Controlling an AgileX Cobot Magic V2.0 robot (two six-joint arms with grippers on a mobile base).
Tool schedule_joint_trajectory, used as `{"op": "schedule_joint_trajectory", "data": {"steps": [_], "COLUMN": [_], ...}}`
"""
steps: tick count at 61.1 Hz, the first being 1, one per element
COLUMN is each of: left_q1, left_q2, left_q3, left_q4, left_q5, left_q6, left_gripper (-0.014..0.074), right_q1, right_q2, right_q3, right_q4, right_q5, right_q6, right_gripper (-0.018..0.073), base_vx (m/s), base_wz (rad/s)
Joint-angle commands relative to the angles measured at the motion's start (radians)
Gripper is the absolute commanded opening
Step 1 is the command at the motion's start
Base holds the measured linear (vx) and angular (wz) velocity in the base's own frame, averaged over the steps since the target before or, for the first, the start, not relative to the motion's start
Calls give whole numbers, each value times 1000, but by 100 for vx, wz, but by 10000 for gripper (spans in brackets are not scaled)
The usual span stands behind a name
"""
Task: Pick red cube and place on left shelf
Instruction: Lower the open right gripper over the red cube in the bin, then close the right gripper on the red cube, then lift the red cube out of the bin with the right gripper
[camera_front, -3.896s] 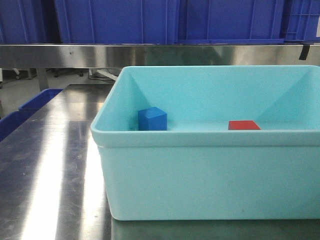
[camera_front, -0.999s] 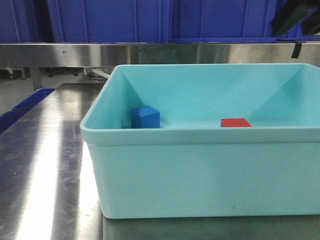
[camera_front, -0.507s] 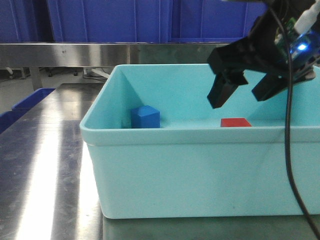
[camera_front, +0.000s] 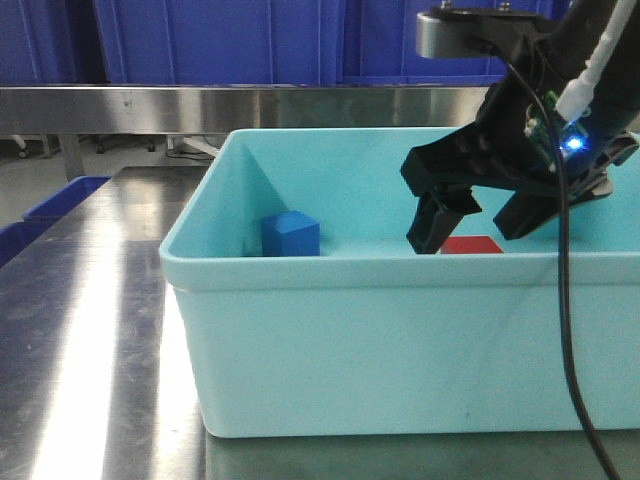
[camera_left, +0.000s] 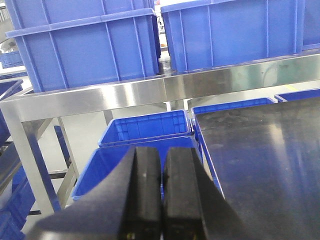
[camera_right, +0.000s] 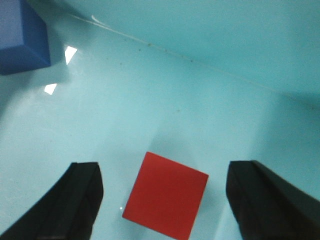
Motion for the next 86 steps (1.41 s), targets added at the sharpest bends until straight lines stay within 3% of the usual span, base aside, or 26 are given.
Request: {"op": "schedule_joint_trajectory", "data": {"steps": [1,34,42,53,65,86], "left_q1": [-5,-5,-5,-5,-5,-5], "left_q2": [7,7,7,7,7,7], "left_q3": [22,22,22,22,22,22], "left_q4": [-5,-5,-5,-5,-5,-5], "left_q5": [-90,-90,-90,-90,-90,-90], "left_q6": [1,1,1,1,1,1], "left_gripper": [106,106,106,106,106,106], "right_q1": [0,0,0,0,2,-4], "right_q2": [-18,36,36,33,-25,-305], "right_q3": [-32,-32,-36,-43,-80,-86], "right_q4": [-5,-5,-5,-4,-4,-8], "right_q5": [-47,-109,-113,-106,-122,-304], "right_q6": [-10,-10,-10,-10,-10,-10], "right_gripper": [615,600,477,225,48,50], "base_vx": [0,0,0,0,0,0], "base_wz": [0,0,0,0,0,0]}}
